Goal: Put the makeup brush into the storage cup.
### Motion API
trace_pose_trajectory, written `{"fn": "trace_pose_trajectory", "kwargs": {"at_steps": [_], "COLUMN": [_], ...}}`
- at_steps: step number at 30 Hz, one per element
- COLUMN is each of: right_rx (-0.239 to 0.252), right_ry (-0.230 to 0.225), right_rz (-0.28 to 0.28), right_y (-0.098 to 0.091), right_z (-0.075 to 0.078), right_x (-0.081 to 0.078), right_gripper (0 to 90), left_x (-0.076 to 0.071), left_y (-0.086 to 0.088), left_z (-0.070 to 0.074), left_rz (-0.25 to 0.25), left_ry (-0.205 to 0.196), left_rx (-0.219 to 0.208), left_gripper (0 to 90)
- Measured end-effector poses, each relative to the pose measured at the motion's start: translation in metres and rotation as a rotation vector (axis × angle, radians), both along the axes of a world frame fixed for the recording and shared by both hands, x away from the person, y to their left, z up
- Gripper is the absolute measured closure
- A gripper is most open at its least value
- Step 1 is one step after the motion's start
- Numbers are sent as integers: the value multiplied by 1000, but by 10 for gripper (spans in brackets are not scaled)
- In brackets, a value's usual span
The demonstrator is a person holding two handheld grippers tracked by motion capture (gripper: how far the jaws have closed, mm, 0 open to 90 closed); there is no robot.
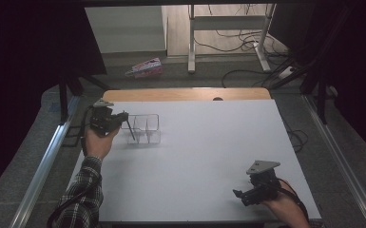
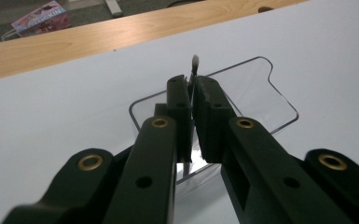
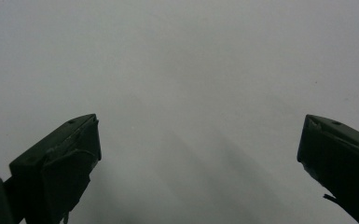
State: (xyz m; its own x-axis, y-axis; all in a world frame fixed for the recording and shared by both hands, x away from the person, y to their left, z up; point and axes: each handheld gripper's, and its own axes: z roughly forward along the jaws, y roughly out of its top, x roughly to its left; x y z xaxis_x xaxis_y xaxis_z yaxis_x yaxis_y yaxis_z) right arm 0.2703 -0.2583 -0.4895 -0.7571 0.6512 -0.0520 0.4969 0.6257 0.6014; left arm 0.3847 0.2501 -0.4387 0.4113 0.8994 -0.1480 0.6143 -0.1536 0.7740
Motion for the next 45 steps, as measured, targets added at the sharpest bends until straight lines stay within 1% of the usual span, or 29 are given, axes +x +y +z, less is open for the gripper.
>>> {"fn": "trace_pose_trajectory", "kwargs": {"at_steps": [5,6,7,8,9,10,11,12,13,14,16,18,19,21,25,31,36,40,45], "right_rx": [-3,-3,-3,-4,-5,-5,-6,-6,-6,-7,-7,-8,-7,-7,-5,-1,0,1,6], "right_ry": [2,3,3,3,3,4,4,4,4,4,5,4,4,3,1,1,1,-2,-3], "right_rz": [3,3,3,3,2,2,2,2,2,2,2,2,2,0,-1,-4,-7,-7,-10], "right_y": [0,0,0,0,0,0,0,0,0,0,0,0,0,0,0,0,0,0,0], "right_z": [0,0,0,0,0,0,-1,-1,-1,-1,-1,-1,-1,0,0,0,0,0,1], "right_x": [0,0,0,0,0,0,0,0,0,0,0,0,0,0,0,0,0,0,0], "right_gripper": [0,0,0,0,0,0,0,0,0,0,0,0,0,0,0,0,0,0,0], "left_x": [0,0,0,0,2,4,6,7,8,9,8,7,7,7,6,3,0,-3,-7], "left_y": [-3,-4,-5,-6,-6,-6,-7,-8,-8,-7,-5,-3,-3,-3,-5,-5,-5,-6,-7], "left_z": [-4,-5,-5,-6,-6,-7,-8,-9,-10,-10,-11,-11,-11,-11,-11,-9,-8,-9,-9], "left_rz": [-7,-7,-3,1,0,-5,11,35,49,49,23,3,1,-5,-17,-34,-49,-72,-84], "left_ry": [6,5,2,-8,-6,16,27,32,46,58,57,62,62,65,69,51,38,41,38], "left_rx": [11,18,34,55,60,54,62,73,76,73,55,39,30,26,34,51,47,48,48], "left_gripper": [854,851,844,825,699,501,312,187,84,25,0,0,0,0,0,0,0,0,0]}}
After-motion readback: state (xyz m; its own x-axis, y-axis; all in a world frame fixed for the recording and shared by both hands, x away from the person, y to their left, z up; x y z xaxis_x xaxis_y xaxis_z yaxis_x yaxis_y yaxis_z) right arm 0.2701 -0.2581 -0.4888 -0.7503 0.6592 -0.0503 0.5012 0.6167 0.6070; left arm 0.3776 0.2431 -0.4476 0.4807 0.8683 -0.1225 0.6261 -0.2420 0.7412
